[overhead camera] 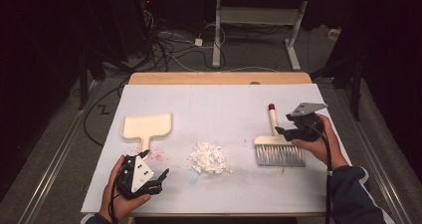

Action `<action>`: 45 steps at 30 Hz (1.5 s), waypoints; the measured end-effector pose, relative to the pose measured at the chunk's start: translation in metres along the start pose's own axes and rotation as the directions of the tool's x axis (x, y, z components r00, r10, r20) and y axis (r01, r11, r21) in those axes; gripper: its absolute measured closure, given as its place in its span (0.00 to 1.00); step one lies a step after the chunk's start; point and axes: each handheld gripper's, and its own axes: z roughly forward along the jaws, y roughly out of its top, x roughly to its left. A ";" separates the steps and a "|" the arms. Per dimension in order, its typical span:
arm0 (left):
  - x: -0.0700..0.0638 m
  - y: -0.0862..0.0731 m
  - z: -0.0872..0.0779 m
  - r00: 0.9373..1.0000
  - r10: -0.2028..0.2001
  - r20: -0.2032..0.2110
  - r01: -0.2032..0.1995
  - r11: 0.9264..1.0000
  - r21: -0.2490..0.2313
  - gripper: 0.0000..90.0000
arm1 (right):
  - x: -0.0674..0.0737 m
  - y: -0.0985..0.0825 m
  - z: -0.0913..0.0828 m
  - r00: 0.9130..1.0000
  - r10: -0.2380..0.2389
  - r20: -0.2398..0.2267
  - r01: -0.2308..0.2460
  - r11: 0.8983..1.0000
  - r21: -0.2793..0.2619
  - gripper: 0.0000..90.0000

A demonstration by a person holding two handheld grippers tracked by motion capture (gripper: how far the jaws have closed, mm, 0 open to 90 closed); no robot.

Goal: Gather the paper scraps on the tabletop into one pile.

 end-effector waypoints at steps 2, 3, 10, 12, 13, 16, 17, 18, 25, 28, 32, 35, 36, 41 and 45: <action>0.000 0.000 0.000 1.000 0.002 0.001 -0.002 1.000 0.000 0.19 | 0.002 0.001 -0.002 1.000 0.014 0.009 -0.014 0.999 -0.032 0.37; 0.000 0.000 0.000 1.000 0.003 0.002 -0.003 1.000 0.000 0.19 | 0.004 0.001 -0.005 1.000 0.026 0.007 -0.025 0.998 -0.059 0.38; -0.002 0.000 0.000 1.000 0.009 0.003 -0.009 1.000 0.004 0.19 | 0.022 0.004 -0.021 0.992 0.093 0.087 -0.069 0.967 -0.246 0.34; -0.003 0.000 -0.001 1.000 0.009 0.002 -0.009 1.000 0.004 0.19 | 0.026 0.004 -0.024 0.989 0.111 0.094 -0.081 0.960 -0.269 0.33; -0.003 0.000 -0.002 1.000 0.012 0.002 -0.012 1.000 0.006 0.19 | 0.029 0.004 -0.027 0.987 0.117 0.110 -0.082 0.956 -0.281 0.31; -0.003 0.000 -0.002 1.000 0.016 0.003 -0.016 1.000 0.006 0.19 | 0.032 0.003 -0.031 0.985 0.127 0.116 -0.089 0.954 -0.288 0.28; -0.003 0.000 -0.003 1.000 0.017 0.004 -0.017 1.000 0.007 0.19 | 0.032 0.003 -0.031 0.985 0.127 0.116 -0.089 0.954 -0.288 0.28; -0.003 0.000 -0.003 1.000 0.018 0.004 -0.018 1.000 0.008 0.19 | 0.034 0.002 -0.032 0.985 0.119 0.127 -0.078 0.955 -0.288 0.27; -0.004 -0.001 -0.003 1.000 0.025 0.004 -0.025 1.000 0.017 0.18 | 0.044 -0.005 -0.046 0.978 0.122 0.170 -0.061 0.943 -0.327 0.19; -0.004 -0.001 -0.004 1.000 0.031 0.002 -0.031 0.999 0.018 0.18 | 0.047 -0.008 -0.049 0.977 0.113 0.182 -0.046 0.941 -0.334 0.19; -0.005 -0.001 -0.003 0.999 0.039 0.001 -0.039 0.999 0.025 0.18 | 0.058 -0.016 -0.053 0.976 0.072 0.207 -0.001 0.945 -0.327 0.19; -0.006 -0.001 -0.002 0.999 0.047 0.002 -0.047 0.998 0.029 0.18 | 0.065 -0.021 -0.057 0.977 0.051 0.207 0.022 0.942 -0.336 0.19; -0.006 -0.001 -0.002 0.999 0.047 0.004 -0.047 0.998 0.029 0.18 | 0.065 -0.021 -0.057 0.977 0.051 0.207 0.022 0.942 -0.336 0.19; -0.006 -0.001 -0.002 0.999 0.050 0.000 -0.050 0.998 0.026 0.18 | 0.073 -0.031 -0.065 0.979 0.030 0.203 0.044 0.936 -0.349 0.19; -0.006 -0.001 -0.002 0.999 0.049 0.000 -0.049 0.999 0.024 0.18 | 0.077 -0.040 -0.071 0.978 0.047 0.203 0.031 0.931 -0.364 0.19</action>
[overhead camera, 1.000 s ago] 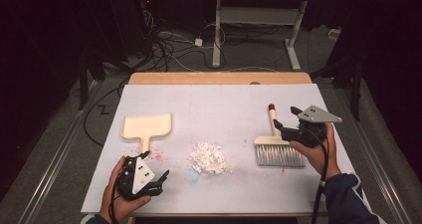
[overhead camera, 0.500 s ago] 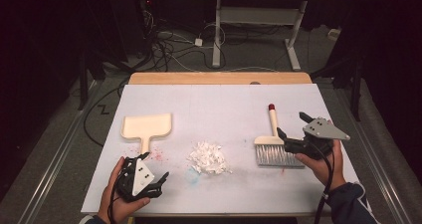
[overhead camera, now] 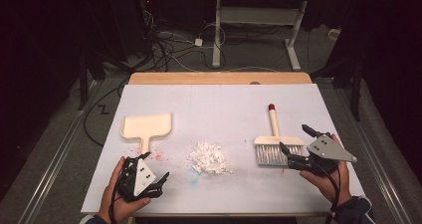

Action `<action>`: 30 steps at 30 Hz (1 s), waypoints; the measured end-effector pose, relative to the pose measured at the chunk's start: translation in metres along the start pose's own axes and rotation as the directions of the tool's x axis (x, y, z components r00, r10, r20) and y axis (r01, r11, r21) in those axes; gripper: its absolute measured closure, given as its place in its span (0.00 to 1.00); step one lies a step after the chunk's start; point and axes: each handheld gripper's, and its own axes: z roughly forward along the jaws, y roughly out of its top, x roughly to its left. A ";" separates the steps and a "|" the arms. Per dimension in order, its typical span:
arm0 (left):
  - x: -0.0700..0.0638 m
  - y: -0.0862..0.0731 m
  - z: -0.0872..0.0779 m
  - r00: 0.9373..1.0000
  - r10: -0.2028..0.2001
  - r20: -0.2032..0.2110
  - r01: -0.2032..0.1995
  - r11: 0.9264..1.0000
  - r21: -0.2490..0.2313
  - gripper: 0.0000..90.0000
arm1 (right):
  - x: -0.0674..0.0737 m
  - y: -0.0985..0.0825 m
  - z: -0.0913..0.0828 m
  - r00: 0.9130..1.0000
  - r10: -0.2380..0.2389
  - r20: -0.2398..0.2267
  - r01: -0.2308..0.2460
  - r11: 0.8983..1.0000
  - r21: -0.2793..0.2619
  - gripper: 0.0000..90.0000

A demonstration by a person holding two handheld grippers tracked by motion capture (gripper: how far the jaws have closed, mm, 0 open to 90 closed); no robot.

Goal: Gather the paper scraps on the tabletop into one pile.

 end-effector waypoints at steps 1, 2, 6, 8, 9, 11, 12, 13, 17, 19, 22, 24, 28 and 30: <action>0.000 0.000 0.000 1.000 0.001 -0.005 -0.001 1.000 -0.001 0.18 | 0.000 0.000 0.000 1.000 0.000 0.000 0.000 1.000 0.000 0.19; 0.000 0.000 0.000 1.000 0.000 -0.003 0.000 1.000 -0.004 0.18 | 0.000 -0.002 -0.002 1.000 -0.007 0.000 0.007 1.000 -0.004 0.19; 0.000 0.001 0.000 1.000 -0.001 -0.008 0.001 1.000 -0.010 0.18 | 0.003 -0.013 -0.013 1.000 -0.001 0.000 0.001 1.000 0.007 0.19; 0.000 0.002 0.000 1.000 -0.005 -0.010 0.005 1.000 -0.014 0.18 | 0.003 -0.015 -0.014 1.000 0.006 0.003 -0.006 1.000 0.009 0.19; 0.000 0.002 0.000 1.000 -0.009 -0.009 0.009 1.000 -0.020 0.18 | 0.002 -0.018 -0.016 1.000 0.016 -0.001 -0.016 1.000 0.013 0.19; 0.001 0.002 -0.001 1.000 -0.016 -0.008 0.016 1.000 -0.026 0.18 | 0.003 -0.028 -0.018 0.999 0.037 -0.003 -0.037 0.999 0.032 0.19; 0.001 0.002 -0.002 1.000 -0.022 -0.010 0.022 0.999 -0.032 0.18 | 0.003 -0.031 -0.019 0.999 0.042 -0.003 -0.042 0.998 0.038 0.19; 0.001 0.002 -0.002 1.000 -0.028 -0.009 0.027 0.999 -0.036 0.18 | 0.003 -0.035 -0.019 0.999 0.047 -0.013 -0.046 0.998 0.047 0.19; 0.002 0.001 -0.001 0.999 -0.033 -0.012 0.033 0.999 -0.034 0.18 | 0.005 -0.043 -0.018 0.999 0.053 -0.012 -0.052 0.996 0.076 0.19; 0.002 0.002 0.000 0.999 -0.036 -0.009 0.036 0.999 -0.038 0.18 | 0.010 -0.045 -0.016 0.999 0.040 -0.023 -0.038 0.995 0.089 0.19; 0.001 0.002 -0.001 1.000 -0.028 -0.004 0.028 0.999 -0.038 0.18 | 0.014 -0.043 -0.018 0.999 0.028 -0.027 -0.026 0.997 0.072 0.19; 0.001 0.002 -0.001 1.000 -0.030 -0.004 0.030 0.999 -0.042 0.18 | 0.013 -0.043 -0.018 0.999 0.030 -0.031 -0.028 0.997 0.068 0.19; 0.001 0.004 0.000 1.000 -0.030 -0.003 0.030 0.998 -0.059 0.18 | 0.014 -0.045 -0.020 1.000 0.022 -0.021 -0.020 0.998 0.067 0.19; 0.000 0.004 0.001 1.000 -0.022 0.005 0.022 0.998 -0.061 0.18 | 0.014 -0.045 -0.021 1.000 0.019 -0.014 -0.018 0.997 0.072 0.19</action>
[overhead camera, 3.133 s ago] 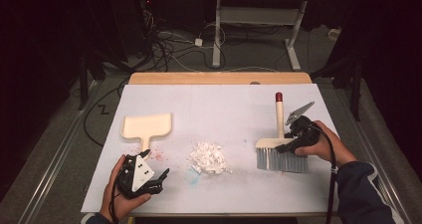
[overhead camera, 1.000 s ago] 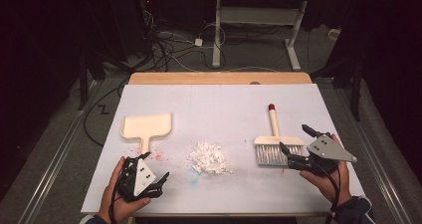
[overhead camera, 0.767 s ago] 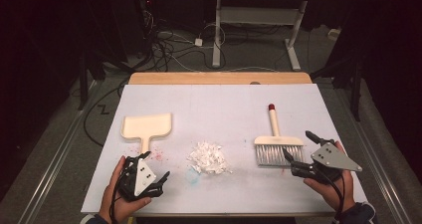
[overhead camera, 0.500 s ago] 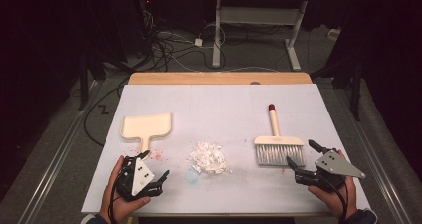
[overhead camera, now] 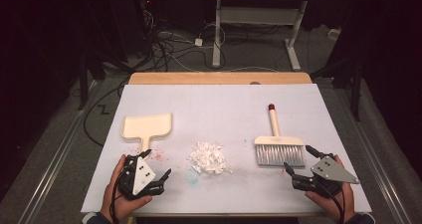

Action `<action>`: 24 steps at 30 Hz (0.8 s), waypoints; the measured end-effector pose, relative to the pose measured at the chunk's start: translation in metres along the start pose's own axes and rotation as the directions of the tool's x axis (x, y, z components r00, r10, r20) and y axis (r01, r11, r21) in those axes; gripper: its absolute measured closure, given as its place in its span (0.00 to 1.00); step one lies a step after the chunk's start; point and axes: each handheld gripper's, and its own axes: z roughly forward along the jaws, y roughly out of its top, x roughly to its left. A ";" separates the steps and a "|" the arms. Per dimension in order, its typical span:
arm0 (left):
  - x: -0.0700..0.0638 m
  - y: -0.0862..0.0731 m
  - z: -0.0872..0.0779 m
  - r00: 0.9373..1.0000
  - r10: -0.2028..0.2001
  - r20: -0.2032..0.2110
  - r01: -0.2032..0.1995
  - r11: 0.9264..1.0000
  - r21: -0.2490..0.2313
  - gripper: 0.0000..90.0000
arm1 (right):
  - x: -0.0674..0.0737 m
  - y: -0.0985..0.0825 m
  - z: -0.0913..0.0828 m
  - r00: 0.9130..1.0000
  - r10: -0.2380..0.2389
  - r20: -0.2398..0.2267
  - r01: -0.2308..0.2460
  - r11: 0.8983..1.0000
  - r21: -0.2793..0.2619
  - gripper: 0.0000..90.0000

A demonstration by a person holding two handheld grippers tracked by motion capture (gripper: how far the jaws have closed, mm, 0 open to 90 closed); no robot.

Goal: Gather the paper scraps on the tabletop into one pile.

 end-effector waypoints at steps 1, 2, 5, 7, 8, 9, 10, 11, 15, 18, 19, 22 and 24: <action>-0.001 0.000 0.000 1.000 0.007 0.004 -0.007 1.000 0.006 0.18 | 0.001 0.002 -0.002 1.000 -0.004 0.005 0.004 1.000 -0.005 0.19; -0.001 -0.001 0.001 1.000 0.008 0.006 -0.008 1.000 0.007 0.18 | 0.002 0.002 -0.002 1.000 -0.009 0.006 0.010 1.000 -0.007 0.19; -0.001 0.000 0.001 1.000 0.008 0.009 -0.008 1.000 0.003 0.18 | 0.005 0.003 -0.004 0.999 -0.029 0.019 0.029 1.000 -0.003 0.19; -0.001 0.001 0.001 1.000 0.007 0.007 -0.007 1.000 0.001 0.18 | 0.005 0.003 -0.004 1.000 -0.027 0.014 0.028 1.000 -0.004 0.19; -0.001 0.001 0.002 1.000 0.007 0.008 -0.007 1.000 0.000 0.18 | 0.006 0.003 -0.004 1.000 -0.028 0.011 0.028 1.000 -0.004 0.19; 0.000 0.002 0.003 1.000 0.006 0.010 -0.006 1.000 0.002 0.18 | 0.006 0.003 -0.003 0.999 -0.031 0.016 0.031 0.999 -0.005 0.19; -0.001 0.002 0.004 1.000 0.005 0.010 -0.005 1.000 0.004 0.18 | 0.005 0.002 -0.003 1.000 -0.028 0.012 0.028 1.000 -0.002 0.19; -0.001 0.002 0.005 1.000 0.008 0.009 -0.008 1.000 0.008 0.18 | 0.005 0.001 -0.003 1.000 -0.026 0.013 0.026 1.000 -0.002 0.19; -0.002 0.004 0.006 1.000 0.010 0.012 -0.010 1.000 0.005 0.18 | 0.007 0.000 -0.003 1.000 -0.024 0.014 0.024 1.000 0.007 0.19; -0.003 0.006 0.006 1.000 0.023 0.008 -0.023 1.000 0.000 0.18 | 0.010 0.000 -0.006 0.999 -0.037 0.013 0.037 0.999 0.007 0.19; -0.002 0.006 0.006 1.000 0.024 0.008 -0.024 1.000 -0.002 0.18 | 0.012 0.000 -0.007 0.999 -0.046 0.012 0.046 0.999 0.002 0.19; -0.001 0.007 0.007 1.000 0.020 0.009 -0.020 1.000 -0.004 0.18 | 0.012 0.001 -0.008 0.999 -0.049 0.015 0.049 0.999 0.000 0.19; -0.001 0.007 0.010 1.000 0.022 0.009 -0.022 1.000 -0.002 0.18 | 0.012 0.000 -0.008 0.999 -0.051 0.017 0.051 0.999 0.002 0.19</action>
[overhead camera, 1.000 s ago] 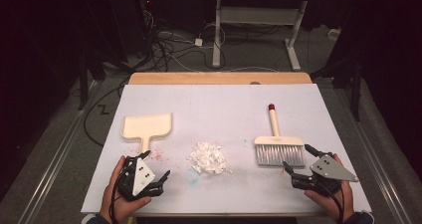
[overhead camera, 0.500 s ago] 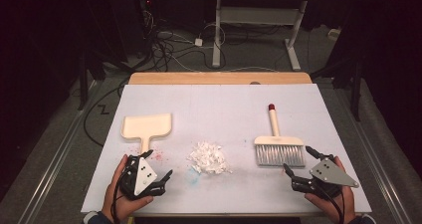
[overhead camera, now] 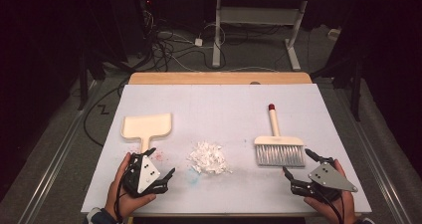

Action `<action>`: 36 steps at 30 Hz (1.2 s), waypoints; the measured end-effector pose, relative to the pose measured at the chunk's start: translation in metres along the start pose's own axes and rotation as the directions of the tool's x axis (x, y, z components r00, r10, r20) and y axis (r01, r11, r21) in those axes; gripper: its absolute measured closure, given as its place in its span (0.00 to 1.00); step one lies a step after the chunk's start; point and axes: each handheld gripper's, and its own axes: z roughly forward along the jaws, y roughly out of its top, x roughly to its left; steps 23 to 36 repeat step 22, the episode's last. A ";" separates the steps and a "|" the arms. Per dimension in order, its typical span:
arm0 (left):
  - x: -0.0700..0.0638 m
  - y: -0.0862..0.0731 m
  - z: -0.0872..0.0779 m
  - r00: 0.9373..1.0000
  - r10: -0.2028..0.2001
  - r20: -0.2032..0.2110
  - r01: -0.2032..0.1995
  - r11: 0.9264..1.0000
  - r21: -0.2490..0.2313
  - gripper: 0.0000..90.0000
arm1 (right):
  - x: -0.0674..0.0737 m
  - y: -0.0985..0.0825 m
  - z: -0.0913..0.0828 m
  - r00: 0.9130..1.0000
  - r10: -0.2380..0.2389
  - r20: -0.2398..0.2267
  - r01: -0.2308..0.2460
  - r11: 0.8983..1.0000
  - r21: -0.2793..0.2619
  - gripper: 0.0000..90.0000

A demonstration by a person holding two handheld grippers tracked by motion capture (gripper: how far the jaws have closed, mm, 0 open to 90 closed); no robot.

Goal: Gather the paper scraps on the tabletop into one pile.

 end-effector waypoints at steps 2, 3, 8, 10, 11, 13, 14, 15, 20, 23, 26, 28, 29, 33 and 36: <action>0.000 0.000 0.002 1.000 0.002 0.001 -0.002 1.000 0.003 0.18 | 0.000 0.000 0.000 1.000 -0.001 -0.001 0.001 1.000 0.005 0.19; 0.000 0.000 0.003 1.000 0.006 -0.001 -0.006 1.000 0.006 0.18 | -0.001 -0.001 0.000 1.000 -0.004 0.000 0.004 1.000 0.005 0.19; 0.000 -0.001 0.001 1.000 0.000 -0.005 0.000 1.000 0.004 0.18 | -0.002 0.000 0.000 1.000 -0.005 0.000 0.005 1.000 -0.001 0.19; 0.000 0.000 0.001 1.000 -0.005 -0.004 0.005 1.000 0.002 0.18 | 0.000 0.001 0.000 1.000 -0.011 0.001 0.011 1.000 -0.002 0.19; 0.000 0.000 0.002 1.000 -0.008 -0.004 0.008 1.000 0.004 0.18 | 0.000 0.001 0.000 1.000 -0.011 -0.001 0.011 1.000 -0.001 0.19; 0.000 0.000 0.003 1.000 -0.008 -0.003 0.008 1.000 0.008 0.18 | 0.000 0.001 0.000 1.000 -0.013 0.001 0.013 1.000 0.002 0.19; -0.001 0.000 0.003 1.000 -0.006 -0.003 0.006 1.000 0.008 0.18 | -0.001 0.001 0.002 1.000 -0.005 -0.004 0.005 1.000 -0.002 0.19; -0.001 -0.001 0.002 1.000 -0.004 -0.004 0.004 1.000 0.011 0.18 | -0.001 0.001 0.002 1.000 -0.005 -0.004 0.005 1.000 -0.002 0.19; 0.002 -0.002 0.001 1.000 -0.015 -0.012 0.015 1.000 0.016 0.18 | -0.001 0.000 0.006 1.000 -0.011 -0.018 0.011 1.000 0.004 0.19; 0.001 -0.002 0.002 1.000 -0.015 -0.013 0.015 1.000 0.016 0.18 | 0.000 0.000 0.006 1.000 -0.011 -0.018 0.011 1.000 0.004 0.19; 0.001 -0.002 0.002 1.000 -0.015 -0.013 0.015 1.000 0.016 0.18 | 0.000 0.000 0.006 1.000 -0.011 -0.018 0.011 1.000 0.004 0.19; 0.001 -0.002 0.002 1.000 -0.015 -0.013 0.015 1.000 0.016 0.18 | 0.000 0.000 0.006 1.000 -0.011 -0.018 0.011 1.000 0.004 0.19; 0.001 -0.002 0.002 1.000 -0.015 -0.013 0.015 1.000 0.016 0.18 | 0.000 0.000 0.006 1.000 -0.011 -0.018 0.011 1.000 0.004 0.19; 0.001 -0.002 0.002 1.000 -0.015 -0.013 0.015 1.000 0.016 0.18 | 0.000 0.000 0.006 1.000 -0.011 -0.018 0.011 1.000 0.004 0.19; 0.001 -0.002 0.002 1.000 -0.015 -0.013 0.015 1.000 0.016 0.18 | 0.000 0.000 0.006 1.000 -0.011 -0.018 0.011 1.000 0.004 0.19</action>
